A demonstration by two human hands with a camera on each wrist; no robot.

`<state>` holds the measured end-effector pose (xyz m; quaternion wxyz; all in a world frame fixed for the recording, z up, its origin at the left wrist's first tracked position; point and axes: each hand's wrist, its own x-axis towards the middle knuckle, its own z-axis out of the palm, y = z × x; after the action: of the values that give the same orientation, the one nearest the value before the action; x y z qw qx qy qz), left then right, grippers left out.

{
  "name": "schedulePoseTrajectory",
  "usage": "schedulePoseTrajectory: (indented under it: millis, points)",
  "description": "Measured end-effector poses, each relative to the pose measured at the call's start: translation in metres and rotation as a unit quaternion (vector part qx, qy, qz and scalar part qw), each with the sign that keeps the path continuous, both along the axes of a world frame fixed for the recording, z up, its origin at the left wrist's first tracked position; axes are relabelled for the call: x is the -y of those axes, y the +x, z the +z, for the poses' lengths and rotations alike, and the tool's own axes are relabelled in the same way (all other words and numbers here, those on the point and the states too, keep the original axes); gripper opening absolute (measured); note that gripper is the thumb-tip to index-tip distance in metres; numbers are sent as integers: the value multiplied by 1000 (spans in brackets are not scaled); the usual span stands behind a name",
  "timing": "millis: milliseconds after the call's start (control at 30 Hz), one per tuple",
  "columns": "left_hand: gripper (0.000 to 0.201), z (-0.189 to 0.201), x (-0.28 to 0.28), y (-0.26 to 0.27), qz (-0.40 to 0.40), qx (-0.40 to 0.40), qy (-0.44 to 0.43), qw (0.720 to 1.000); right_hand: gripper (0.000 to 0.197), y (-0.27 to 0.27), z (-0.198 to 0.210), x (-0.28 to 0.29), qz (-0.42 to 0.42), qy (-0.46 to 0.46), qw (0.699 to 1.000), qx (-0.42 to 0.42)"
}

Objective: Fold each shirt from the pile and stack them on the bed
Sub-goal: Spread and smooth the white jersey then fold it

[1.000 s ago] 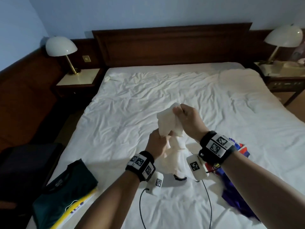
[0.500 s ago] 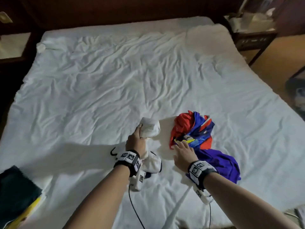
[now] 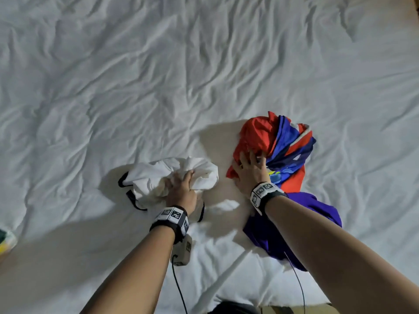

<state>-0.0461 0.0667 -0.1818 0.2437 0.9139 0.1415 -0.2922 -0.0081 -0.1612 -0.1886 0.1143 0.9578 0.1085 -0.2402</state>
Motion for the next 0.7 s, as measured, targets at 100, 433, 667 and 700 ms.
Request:
schedulePoseTrajectory:
  millis: [100, 433, 667, 700]
  points:
    - [75, 2, 5, 0, -7, -14, 13, 1000, 43, -12, 5, 20, -117, 31, 992, 15]
    - [74, 21, 22, 5, -8, -97, 7, 995, 29, -56, 44, 47, -180, 34, 979, 91]
    - [58, 25, 22, 7, -76, -74, 28, 994, 96, 37, 44, 74, -254, 58, 957, 124]
    - [59, 21, 20, 8, -80, -69, 30, 994, 87, 45, 41, 86, -282, 53, 954, 83]
